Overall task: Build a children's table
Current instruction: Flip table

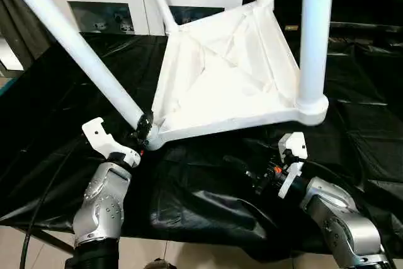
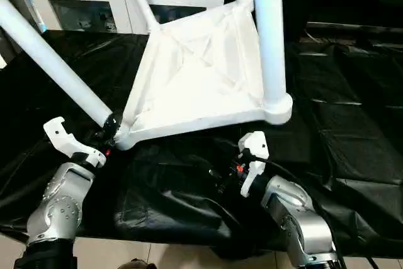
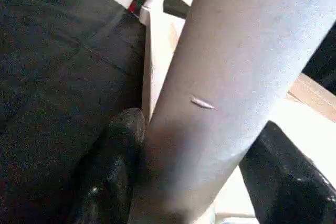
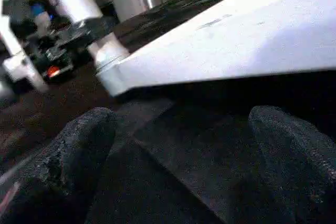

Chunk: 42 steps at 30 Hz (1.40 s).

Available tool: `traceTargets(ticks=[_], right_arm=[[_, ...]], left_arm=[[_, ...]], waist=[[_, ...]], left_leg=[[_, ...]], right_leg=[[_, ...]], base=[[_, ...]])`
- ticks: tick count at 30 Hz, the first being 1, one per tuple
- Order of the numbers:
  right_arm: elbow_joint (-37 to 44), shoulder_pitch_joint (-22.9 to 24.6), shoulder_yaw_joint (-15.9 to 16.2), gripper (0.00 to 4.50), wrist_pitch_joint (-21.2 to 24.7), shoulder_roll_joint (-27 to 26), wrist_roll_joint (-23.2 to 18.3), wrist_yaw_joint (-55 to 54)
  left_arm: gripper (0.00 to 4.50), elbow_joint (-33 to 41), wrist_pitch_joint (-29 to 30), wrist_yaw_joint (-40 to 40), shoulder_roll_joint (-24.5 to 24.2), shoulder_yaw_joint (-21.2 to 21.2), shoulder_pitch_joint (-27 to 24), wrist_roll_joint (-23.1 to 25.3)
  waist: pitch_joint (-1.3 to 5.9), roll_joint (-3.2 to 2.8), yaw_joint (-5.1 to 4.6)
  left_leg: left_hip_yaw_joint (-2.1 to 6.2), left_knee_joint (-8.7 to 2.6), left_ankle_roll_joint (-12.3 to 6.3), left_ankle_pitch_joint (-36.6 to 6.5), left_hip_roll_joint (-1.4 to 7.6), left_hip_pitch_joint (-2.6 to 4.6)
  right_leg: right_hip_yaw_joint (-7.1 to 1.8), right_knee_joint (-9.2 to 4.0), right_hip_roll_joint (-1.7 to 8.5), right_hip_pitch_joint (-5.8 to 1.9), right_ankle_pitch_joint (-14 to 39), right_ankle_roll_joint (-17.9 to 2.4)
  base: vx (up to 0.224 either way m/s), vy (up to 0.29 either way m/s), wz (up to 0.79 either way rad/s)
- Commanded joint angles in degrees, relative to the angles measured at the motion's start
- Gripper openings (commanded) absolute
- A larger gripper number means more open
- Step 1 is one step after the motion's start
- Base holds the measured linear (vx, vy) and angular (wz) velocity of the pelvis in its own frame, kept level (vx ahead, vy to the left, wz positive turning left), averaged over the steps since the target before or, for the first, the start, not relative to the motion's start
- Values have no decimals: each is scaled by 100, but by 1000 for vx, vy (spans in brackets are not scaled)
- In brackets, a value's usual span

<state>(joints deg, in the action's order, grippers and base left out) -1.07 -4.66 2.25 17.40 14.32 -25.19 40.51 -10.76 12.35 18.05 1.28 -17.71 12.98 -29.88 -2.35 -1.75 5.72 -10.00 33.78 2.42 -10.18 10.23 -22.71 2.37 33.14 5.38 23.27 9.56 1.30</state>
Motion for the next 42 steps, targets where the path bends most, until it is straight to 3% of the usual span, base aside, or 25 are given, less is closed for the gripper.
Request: traceTargets(ticks=[1, 6, 12, 19, 24, 30, 34, 39, 42], right_arm=[[-137, -130, -239, 450, 296, -104, -204, -270], [-229, -188, -582, 450, 694, -468, -975, -368], [-282, -289, -830, 450, 971, -825, -1474, -417], [-1000, -901, -1093, 450, 850, -1175, -1471, -953], [-1446, -1275, -1210, 450, 885, -1314, -1420, -1190], [-2132, -1930, -1600, 450, 848, -1449, -1778, -1191], [-2557, -2323, -1860, 450, 718, -1582, -1944, -1315], [-2876, -2615, -2068, 450, 826, -1657, -2099, -1375], [-3259, -2828, -2198, 450, 894, -1653, -2142, -1410]], left_arm=[[252, 442, -39, 206, 180, -16, 168, -585], [252, 475, 4, 170, 223, -69, 189, -632], [252, 507, 35, 165, 245, -56, 189, -627], [252, 522, 81, 204, 283, -26, 183, -593], [252, 576, 122, 201, 301, -9, 152, -582], [252, 608, 177, 245, 319, 27, 120, -557], [251, 612, 229, 305, 310, 112, 124, -518], [251, 658, 293, 364, 322, 175, 80, -491], [251, 719, 365, 474, 303, 289, 23, -498]], waist=[[363, 76, -14], [378, 75, -6], [378, 59, -8], [389, 46, -20], [395, 71, -8], [396, 43, -58], [400, 58, -88], [426, 48, -64], [416, 42, -71]], left_leg=[[50, -390, -383, -944, 234, 111], [50, -374, -432, -837, 242, 118], [45, -379, -401, -845, 241, 120], [40, -375, -212, -800, 231, 133], [28, -364, -257, -666, 222, 125], [28, -360, -247, -739, 220, 118], [19, -345, -258, -705, 211, 101], [12, -304, -358, -477, 214, 99], [8, -312, -330, -606, 221, 104]], right_leg=[[-138, -270, 212, -262, 722, -1127], [-132, -252, 221, -267, 614, -1165], [-131, -249, 223, -259, 628, -1164], [-127, -230, 220, -253, 590, -1162], [-125, -213, 223, -270, 430, -1178], [-120, -208, 223, -272, 514, -1213], [-127, -189, 233, -275, 496, -1269], [-120, -141, 212, -258, 225, -1329], [-114, -151, 211, -250, 414, -1361]], base=[[0, 0, 0], [0, 0, 0], [0, 0, 0], [0, 0, 0], [0, 0, 0], [0, 0, 0], [0, 0, 0], [0, 0, 0], [0, 0, 0]])
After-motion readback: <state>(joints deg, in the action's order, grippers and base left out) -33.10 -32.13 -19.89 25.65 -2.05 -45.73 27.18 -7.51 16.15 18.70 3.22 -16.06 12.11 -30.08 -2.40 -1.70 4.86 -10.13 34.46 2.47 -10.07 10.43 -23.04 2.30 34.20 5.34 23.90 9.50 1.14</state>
